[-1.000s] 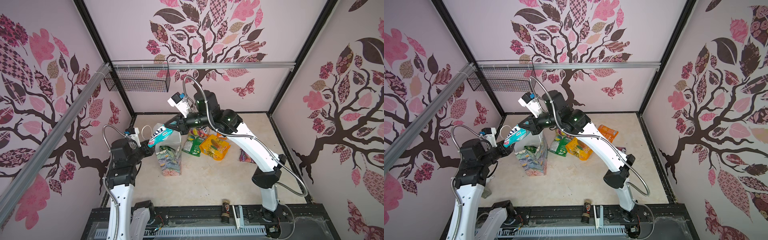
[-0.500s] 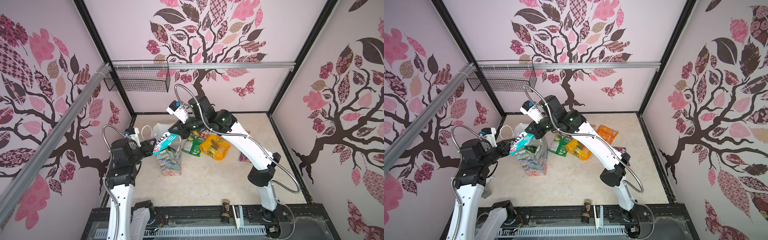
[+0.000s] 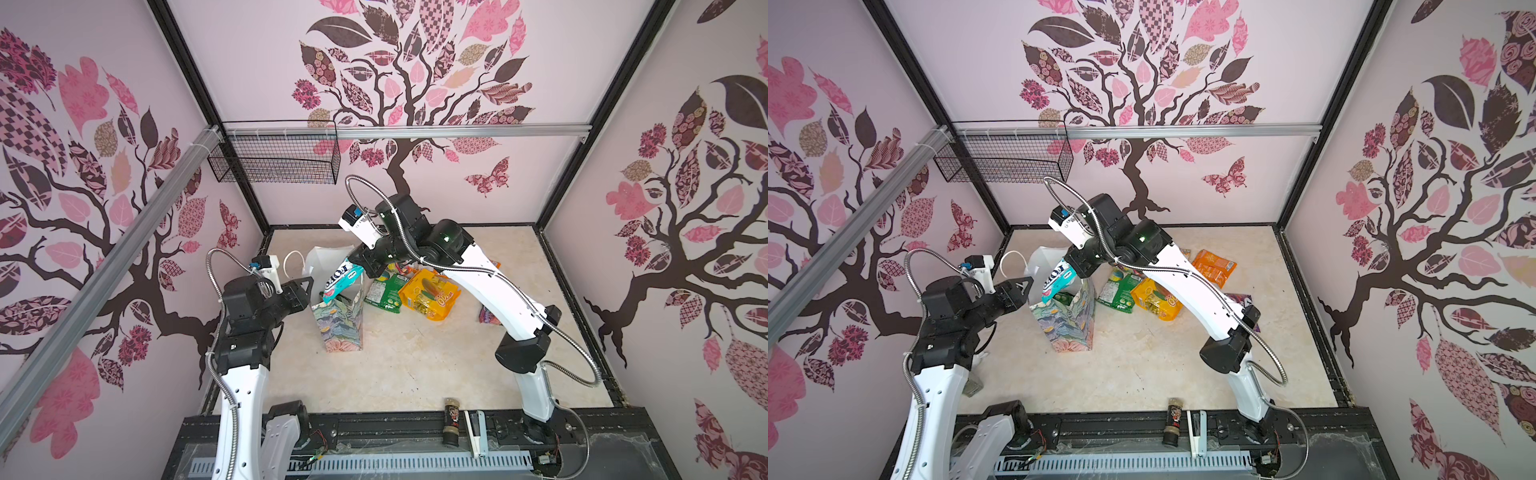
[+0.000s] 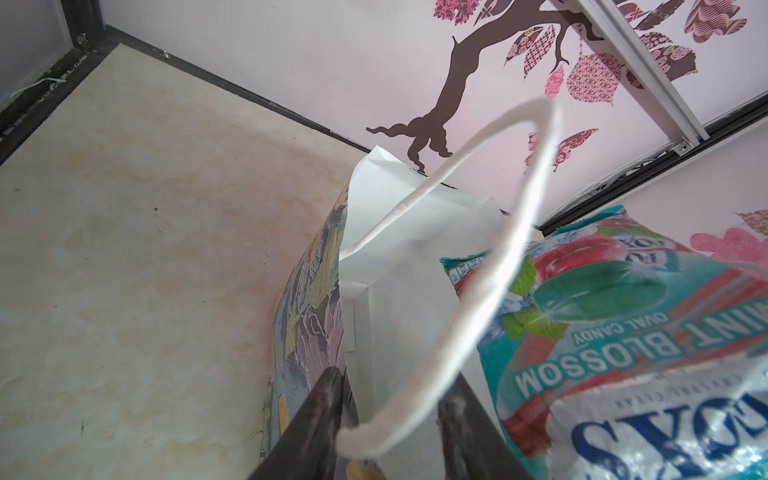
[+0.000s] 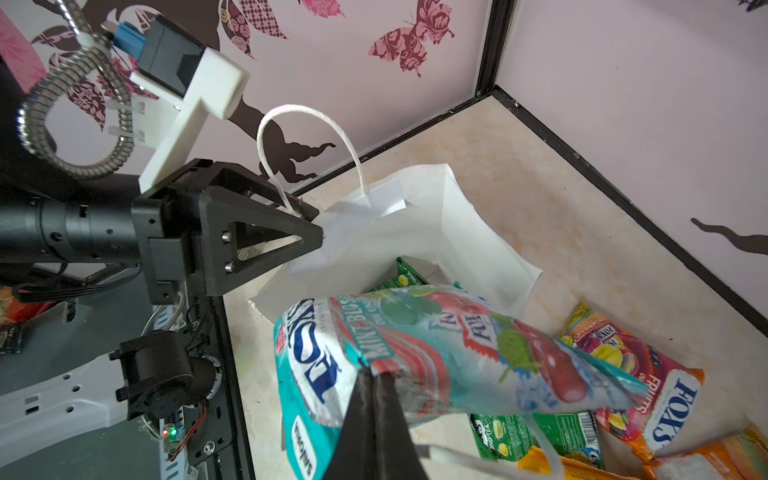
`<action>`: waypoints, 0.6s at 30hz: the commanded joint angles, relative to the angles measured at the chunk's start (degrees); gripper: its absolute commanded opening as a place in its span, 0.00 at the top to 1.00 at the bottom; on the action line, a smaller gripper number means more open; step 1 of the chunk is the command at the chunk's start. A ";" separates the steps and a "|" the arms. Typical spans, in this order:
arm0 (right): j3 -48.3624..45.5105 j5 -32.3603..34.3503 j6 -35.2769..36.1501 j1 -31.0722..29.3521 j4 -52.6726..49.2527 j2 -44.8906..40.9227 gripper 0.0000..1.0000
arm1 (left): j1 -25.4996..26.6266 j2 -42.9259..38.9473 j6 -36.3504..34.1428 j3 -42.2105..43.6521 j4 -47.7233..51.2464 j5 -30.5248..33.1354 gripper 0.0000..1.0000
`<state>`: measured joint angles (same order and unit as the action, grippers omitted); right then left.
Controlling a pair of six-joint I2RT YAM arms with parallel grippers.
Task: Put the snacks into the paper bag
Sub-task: 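Carry the teal candy bag over the paper bag's opening with the right gripper, then lower the teal candy bag into the paper bag and open the right gripper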
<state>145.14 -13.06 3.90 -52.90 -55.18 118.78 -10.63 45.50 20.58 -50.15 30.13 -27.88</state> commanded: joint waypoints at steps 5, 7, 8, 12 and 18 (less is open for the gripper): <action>3.31 8.97 -1.47 -0.58 2.73 0.99 1.00 | -0.12 -0.52 -0.36 1.09 -0.44 -0.27 0.58; 3.23 10.07 -2.70 -0.50 3.29 1.26 1.00 | -0.11 -0.42 -0.37 0.95 -0.34 -0.30 0.59; 3.16 10.22 -3.74 -0.56 3.87 1.43 1.00 | -0.09 -0.45 -0.44 0.93 -0.33 -0.33 0.58; 4.30 9.86 -6.65 -0.54 5.76 2.55 1.00 | -0.11 -0.47 -0.45 0.92 -0.25 -0.33 0.58; 4.63 10.51 -0.36 -1.96 3.35 3.19 1.00 | -0.14 -0.33 -0.36 0.97 -0.40 -0.39 0.58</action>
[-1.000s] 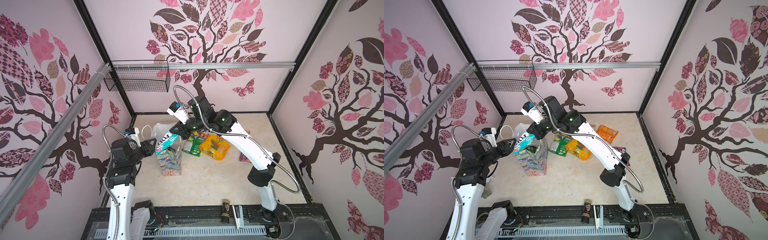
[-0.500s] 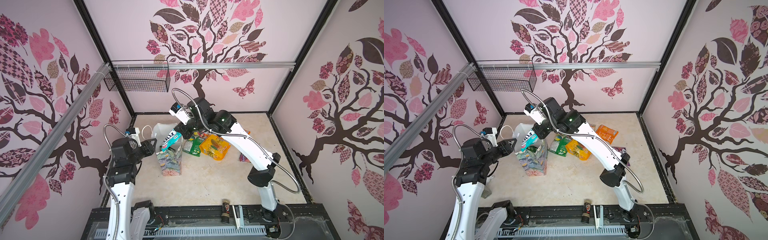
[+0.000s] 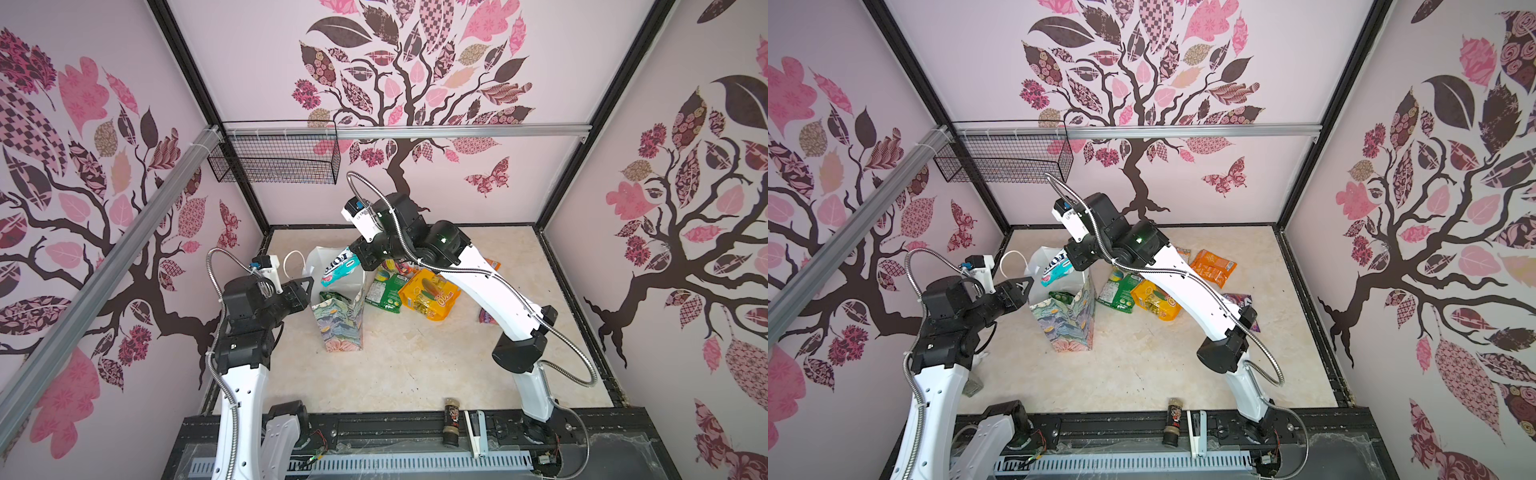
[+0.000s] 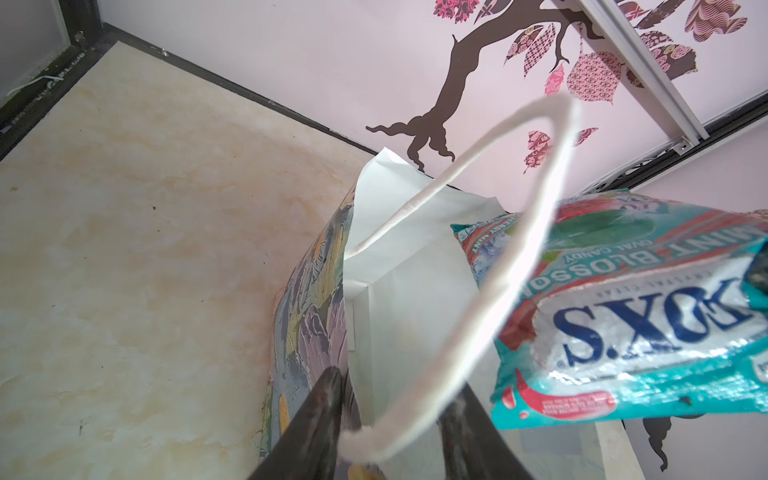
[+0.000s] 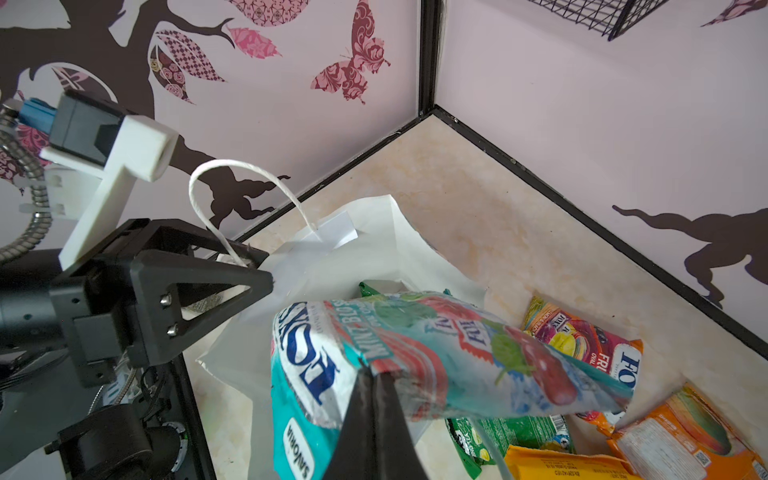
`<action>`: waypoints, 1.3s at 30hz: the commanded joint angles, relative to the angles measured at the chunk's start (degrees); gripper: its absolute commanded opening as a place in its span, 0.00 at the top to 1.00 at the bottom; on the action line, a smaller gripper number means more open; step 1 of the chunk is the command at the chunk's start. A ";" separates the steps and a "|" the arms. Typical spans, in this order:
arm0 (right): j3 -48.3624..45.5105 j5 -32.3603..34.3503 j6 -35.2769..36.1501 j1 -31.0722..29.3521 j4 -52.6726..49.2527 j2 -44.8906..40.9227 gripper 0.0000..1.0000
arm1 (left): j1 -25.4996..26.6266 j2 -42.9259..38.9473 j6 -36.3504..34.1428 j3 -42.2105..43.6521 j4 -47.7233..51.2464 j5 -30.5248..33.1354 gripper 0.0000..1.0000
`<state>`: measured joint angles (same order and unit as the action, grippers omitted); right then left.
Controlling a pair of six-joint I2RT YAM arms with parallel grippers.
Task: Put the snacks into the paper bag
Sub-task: 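Lower the teal candy bag into the paper bag and open the right gripper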
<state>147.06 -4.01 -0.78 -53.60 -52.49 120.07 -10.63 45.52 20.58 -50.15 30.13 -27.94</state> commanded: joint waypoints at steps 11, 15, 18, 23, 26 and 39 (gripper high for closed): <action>1.66 8.10 14.03 -3.61 -6.03 0.99 1.00 | -0.14 -0.47 -0.54 0.83 -0.25 0.14 0.59; 1.49 9.36 14.73 -3.90 -7.58 0.25 1.00 | -0.11 -0.45 -0.45 0.93 -0.32 0.19 0.58; 1.31 12.79 15.23 -5.00 -8.02 -0.34 1.00 | -0.16 -0.27 -0.45 0.82 -0.30 0.10 0.58; 0.86 18.22 16.67 -6.98 -7.71 -0.14 1.00 | -0.13 -0.64 -0.45 0.81 -0.33 0.10 0.58; 0.59 20.36 16.95 -7.89 -8.41 0.85 1.00 | -0.14 -0.80 -0.37 1.03 -0.46 0.00 0.58; -1.68 21.85 14.17 -8.26 -8.16 1.25 0.99 | -0.11 -1.59 -0.31 1.13 -0.82 -0.02 0.58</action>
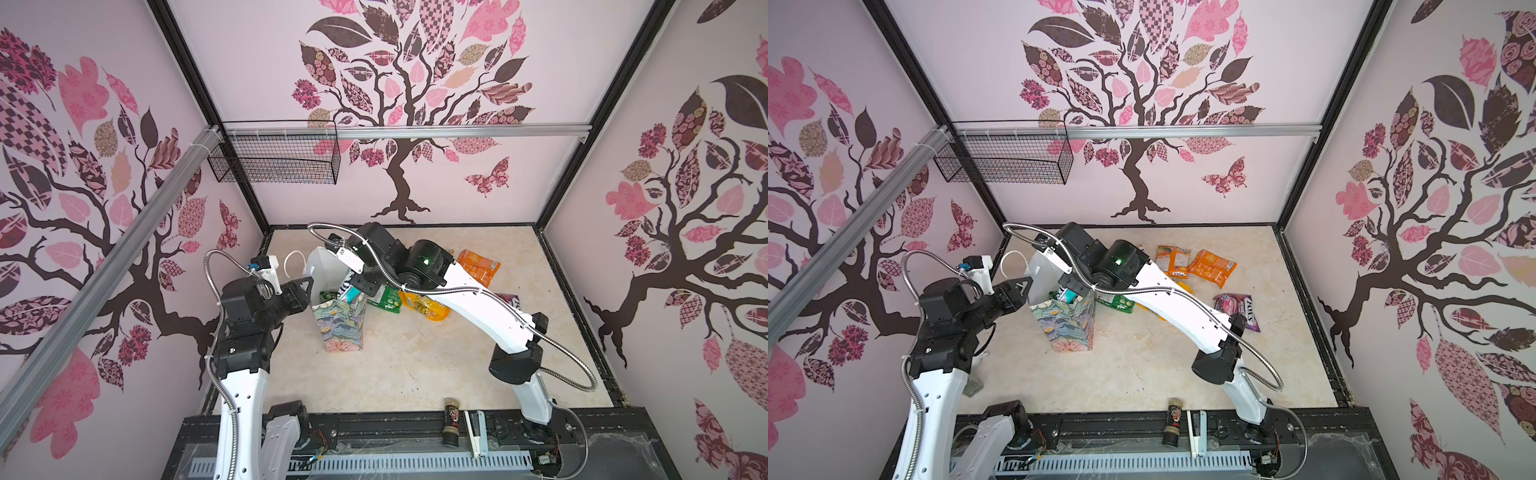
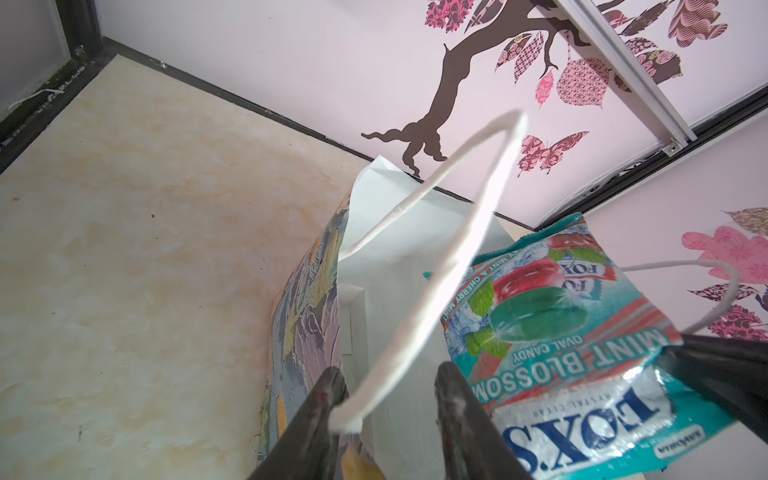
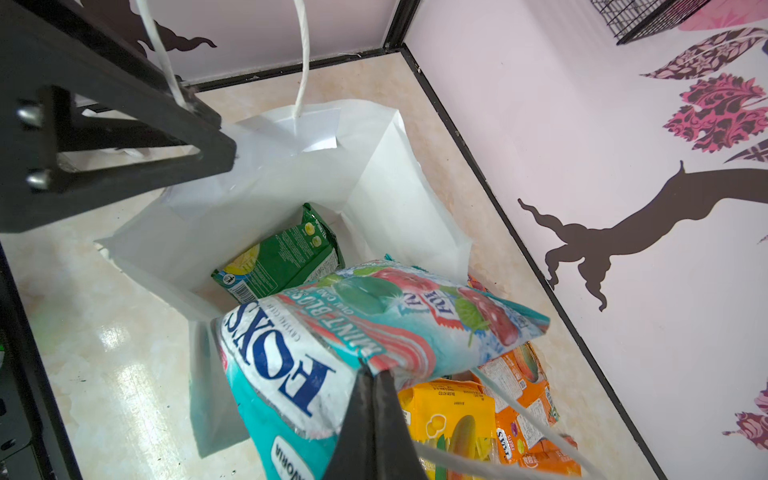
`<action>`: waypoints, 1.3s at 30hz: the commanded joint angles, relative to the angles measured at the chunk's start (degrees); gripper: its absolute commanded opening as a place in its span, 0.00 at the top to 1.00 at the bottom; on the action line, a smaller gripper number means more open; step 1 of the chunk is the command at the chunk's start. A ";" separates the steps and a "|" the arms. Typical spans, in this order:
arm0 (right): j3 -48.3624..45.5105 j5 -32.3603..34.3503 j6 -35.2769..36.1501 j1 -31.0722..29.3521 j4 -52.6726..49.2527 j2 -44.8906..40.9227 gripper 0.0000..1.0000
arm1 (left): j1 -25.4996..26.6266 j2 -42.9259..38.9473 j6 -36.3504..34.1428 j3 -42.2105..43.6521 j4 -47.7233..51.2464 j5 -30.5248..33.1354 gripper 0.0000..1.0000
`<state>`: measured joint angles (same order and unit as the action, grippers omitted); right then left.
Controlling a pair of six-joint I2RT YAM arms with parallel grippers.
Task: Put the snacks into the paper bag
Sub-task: 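Lower the teal candy bag into the paper bag and open the right gripper, then move the right gripper back toward the purple Fox's Berries candy bag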
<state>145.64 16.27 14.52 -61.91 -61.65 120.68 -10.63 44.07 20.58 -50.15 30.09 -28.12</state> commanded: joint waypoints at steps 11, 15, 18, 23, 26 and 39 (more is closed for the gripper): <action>-0.18 0.64 -2.84 0.04 3.71 -1.04 0.74 | -0.18 0.13 -0.35 0.86 -0.49 -0.44 0.58; -0.04 -2.27 -4.20 0.00 5.02 -2.19 0.68 | -0.15 -0.14 -0.36 0.87 -0.69 -0.45 0.58; -0.17 -3.56 -5.40 -0.03 6.15 -3.77 0.62 | -0.09 0.27 -0.63 0.43 -0.06 -0.10 0.58; -3.68 -1.44 -10.18 -0.30 10.19 -10.16 0.48 | 2.96 1.87 -2.60 -1.70 2.63 2.65 0.57; -12.54 -1.05 -11.65 -0.40 15.79 -17.42 0.44 | 5.63 3.50 -4.00 -3.56 4.92 5.22 0.54; -54.24 5.55 -21.68 -0.48 31.98 -47.06 0.35 | 6.93 3.65 -3.86 -3.17 7.89 7.07 0.49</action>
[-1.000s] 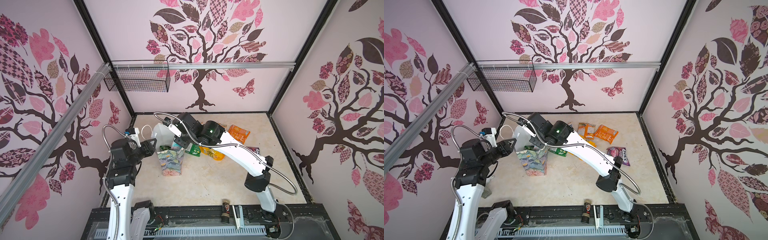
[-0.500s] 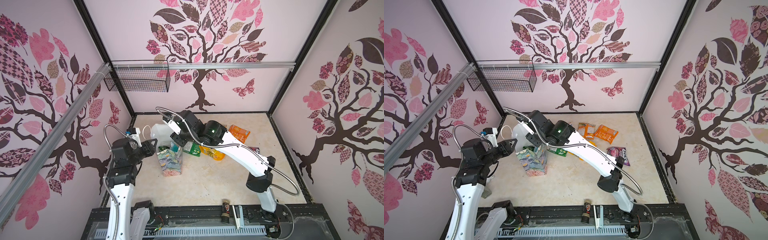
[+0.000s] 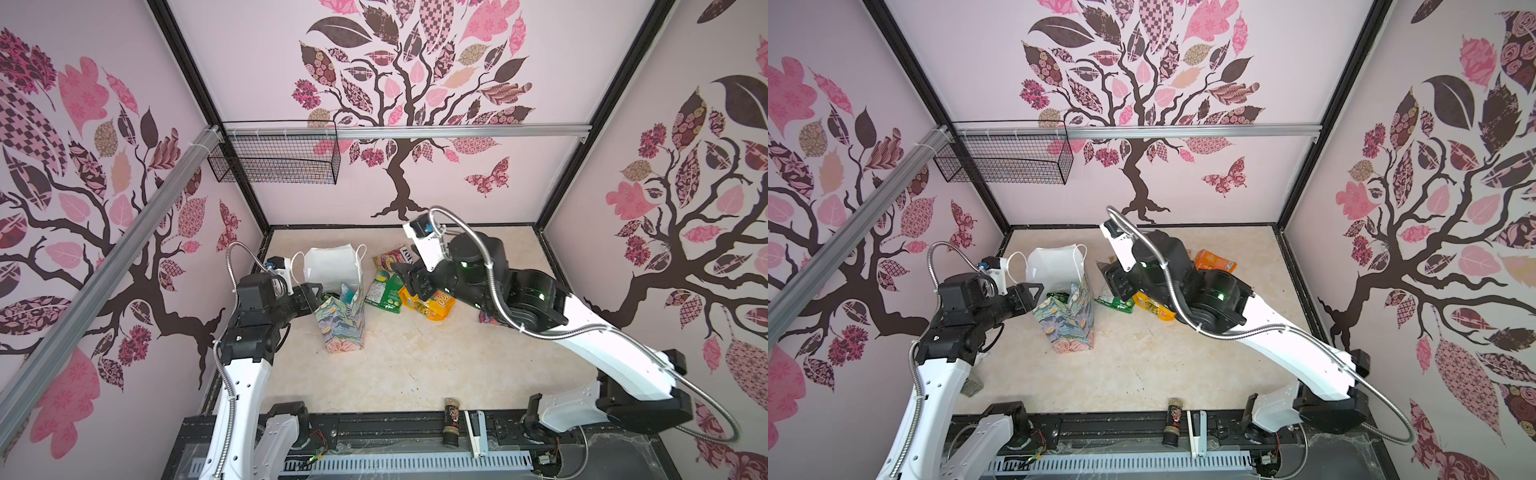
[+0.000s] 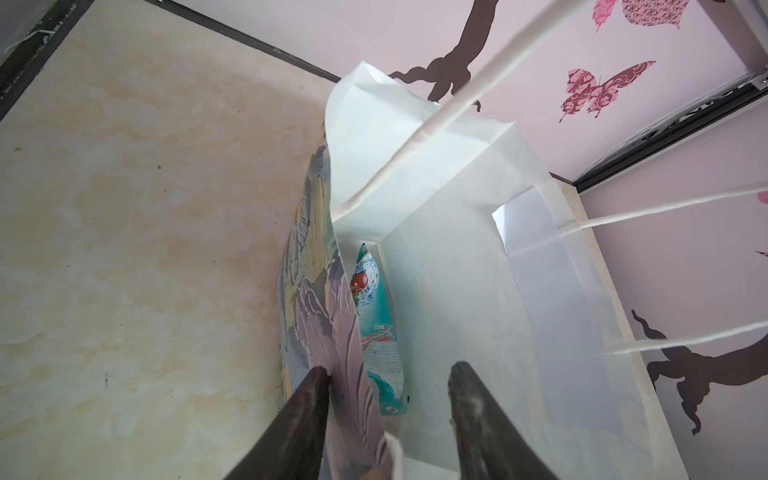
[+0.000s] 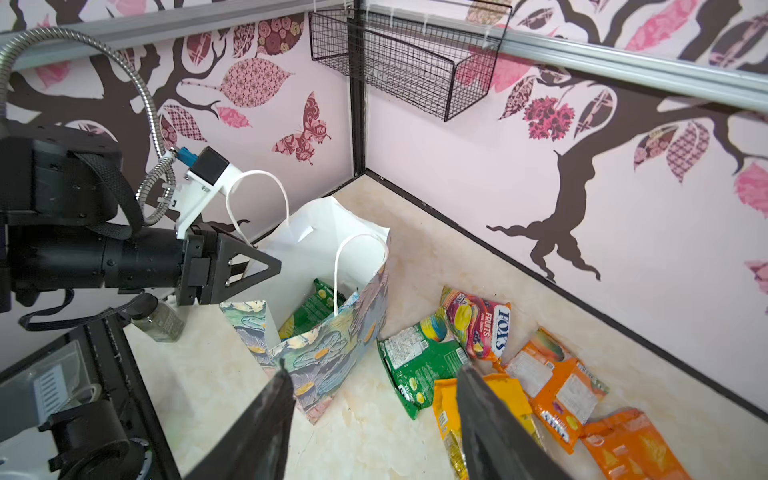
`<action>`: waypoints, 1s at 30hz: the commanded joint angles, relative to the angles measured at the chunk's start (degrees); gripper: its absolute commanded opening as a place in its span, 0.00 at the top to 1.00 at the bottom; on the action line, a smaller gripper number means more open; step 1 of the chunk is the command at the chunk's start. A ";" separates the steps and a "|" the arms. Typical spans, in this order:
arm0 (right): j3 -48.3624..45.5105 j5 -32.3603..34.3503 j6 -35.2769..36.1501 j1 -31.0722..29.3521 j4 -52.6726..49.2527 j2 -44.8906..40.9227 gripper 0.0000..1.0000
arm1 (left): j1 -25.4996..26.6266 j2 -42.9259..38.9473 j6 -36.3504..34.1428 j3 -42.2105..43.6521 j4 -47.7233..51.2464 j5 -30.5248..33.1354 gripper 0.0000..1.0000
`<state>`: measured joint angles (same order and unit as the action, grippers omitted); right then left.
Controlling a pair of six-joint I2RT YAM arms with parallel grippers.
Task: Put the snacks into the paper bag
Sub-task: 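Move the right gripper back toward the purple Fox's Berries candy bag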
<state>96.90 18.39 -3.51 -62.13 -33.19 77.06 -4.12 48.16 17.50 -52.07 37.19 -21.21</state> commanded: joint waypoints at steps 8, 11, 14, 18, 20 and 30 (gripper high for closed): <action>-23.89 11.83 -10.32 0.22 2.23 -13.97 0.32 | 0.36 -3.45 -0.59 1.24 0.02 2.50 0.49; -28.72 11.67 -14.23 0.44 0.10 -16.82 0.32 | 0.36 -4.31 0.06 1.86 -0.28 3.16 0.49; -33.91 10.52 -17.81 0.85 -0.89 -19.13 0.31 | 0.42 -4.73 0.44 2.08 -0.52 3.81 0.48; -39.65 10.01 -21.27 1.17 -0.99 -21.09 0.30 | 0.37 -4.68 0.52 2.13 -0.36 3.81 0.49; -42.40 8.76 -22.24 2.93 -0.27 -22.42 0.29 | 0.35 -4.74 0.74 2.29 -0.36 3.65 0.48; -55.77 3.38 -22.13 11.32 9.27 -21.18 0.27 | 0.31 -5.68 0.70 2.59 -0.72 3.41 0.48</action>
<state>42.26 22.72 -25.15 -50.87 -28.62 54.13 -3.90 43.46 18.15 -50.81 37.71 -18.04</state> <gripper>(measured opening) 0.723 0.516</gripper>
